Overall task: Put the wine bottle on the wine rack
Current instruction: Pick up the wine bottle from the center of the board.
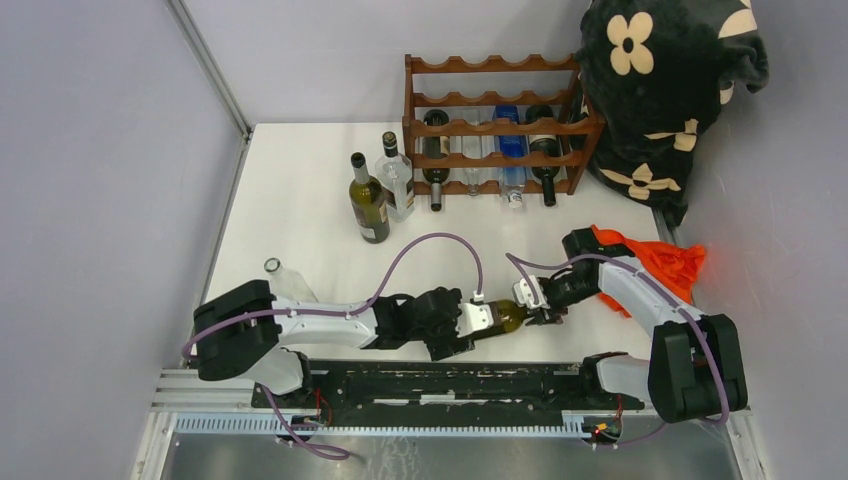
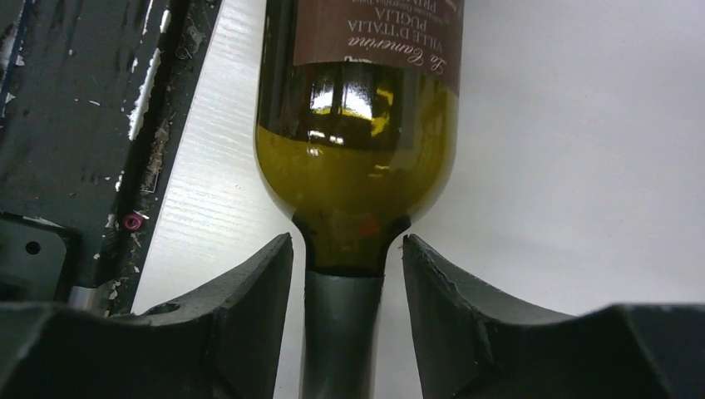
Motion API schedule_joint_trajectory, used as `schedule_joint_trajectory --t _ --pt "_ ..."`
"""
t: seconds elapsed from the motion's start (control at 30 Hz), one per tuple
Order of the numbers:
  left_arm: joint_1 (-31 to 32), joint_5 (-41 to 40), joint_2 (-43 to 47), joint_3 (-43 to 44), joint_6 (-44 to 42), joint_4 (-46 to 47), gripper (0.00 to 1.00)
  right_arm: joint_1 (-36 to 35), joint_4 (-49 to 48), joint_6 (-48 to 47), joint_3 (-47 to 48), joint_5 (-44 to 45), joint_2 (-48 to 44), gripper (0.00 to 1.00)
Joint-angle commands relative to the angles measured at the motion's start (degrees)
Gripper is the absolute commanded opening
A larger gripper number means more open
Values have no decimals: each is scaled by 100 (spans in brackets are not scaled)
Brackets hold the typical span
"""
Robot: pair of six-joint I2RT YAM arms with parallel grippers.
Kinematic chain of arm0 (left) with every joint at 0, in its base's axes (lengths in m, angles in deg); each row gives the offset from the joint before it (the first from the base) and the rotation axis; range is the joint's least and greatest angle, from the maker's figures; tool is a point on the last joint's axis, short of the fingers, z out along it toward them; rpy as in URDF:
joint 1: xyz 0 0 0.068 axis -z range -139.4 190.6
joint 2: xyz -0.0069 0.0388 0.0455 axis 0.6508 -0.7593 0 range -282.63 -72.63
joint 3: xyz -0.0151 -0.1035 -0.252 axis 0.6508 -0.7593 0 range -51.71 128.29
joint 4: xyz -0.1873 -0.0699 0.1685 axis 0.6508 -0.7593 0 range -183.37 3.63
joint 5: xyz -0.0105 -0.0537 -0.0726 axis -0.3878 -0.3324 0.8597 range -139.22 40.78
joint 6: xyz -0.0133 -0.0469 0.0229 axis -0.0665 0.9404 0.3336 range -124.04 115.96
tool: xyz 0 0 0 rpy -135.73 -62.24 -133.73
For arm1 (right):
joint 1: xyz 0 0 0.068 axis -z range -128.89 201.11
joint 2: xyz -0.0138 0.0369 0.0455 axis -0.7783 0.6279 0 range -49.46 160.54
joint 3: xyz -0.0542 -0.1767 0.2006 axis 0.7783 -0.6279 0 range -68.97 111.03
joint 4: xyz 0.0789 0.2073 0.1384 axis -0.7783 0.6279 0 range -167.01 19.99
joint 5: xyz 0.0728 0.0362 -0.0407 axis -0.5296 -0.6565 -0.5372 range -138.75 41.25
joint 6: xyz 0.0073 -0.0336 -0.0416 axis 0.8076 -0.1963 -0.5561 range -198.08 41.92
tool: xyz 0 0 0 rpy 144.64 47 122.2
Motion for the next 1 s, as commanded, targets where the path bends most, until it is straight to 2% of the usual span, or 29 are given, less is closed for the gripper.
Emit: schedule_joint_trajectory --t 0.0,0.27,0.33,0.4,0.47,0.53,0.6,0.67,0.7,0.73,0.77,0.97 --pt "41 -30 381 294 -193 709 2 -154 -612 567 -124 194 -64 56" --pt "51 -22 395 295 -166 737 2 -433 -956 960 -157 281 -34 47" --pt "49 -52 404 283 -148 737 2 -467 -998 1030 -155 308 -38 37" --pt "44 -114 420 260 -126 737 2 -477 -998 1089 -120 331 -47 18" --pt "48 -198 449 243 -88 737 2 -478 -977 1215 -73 354 -49 3" --pt "44 -331 485 222 -28 745 7 -471 -916 1338 -4 354 -94 0" --pt "44 -558 509 206 108 745 21 -471 -888 1552 57 332 -215 0" --pt "53 -776 504 236 241 672 44 -477 -977 1960 77 340 -427 0" --pt "52 -840 502 260 315 629 60 -474 -1088 2202 53 377 -545 0" --pt "52 -924 504 274 381 592 89 -473 -1270 2503 17 444 -704 0" --pt "56 -970 506 294 421 555 98 -462 -1401 2706 -43 515 -868 0" --pt "63 -1250 748 420 651 315 100 -401 -1681 3254 -300 524 -1615 0"
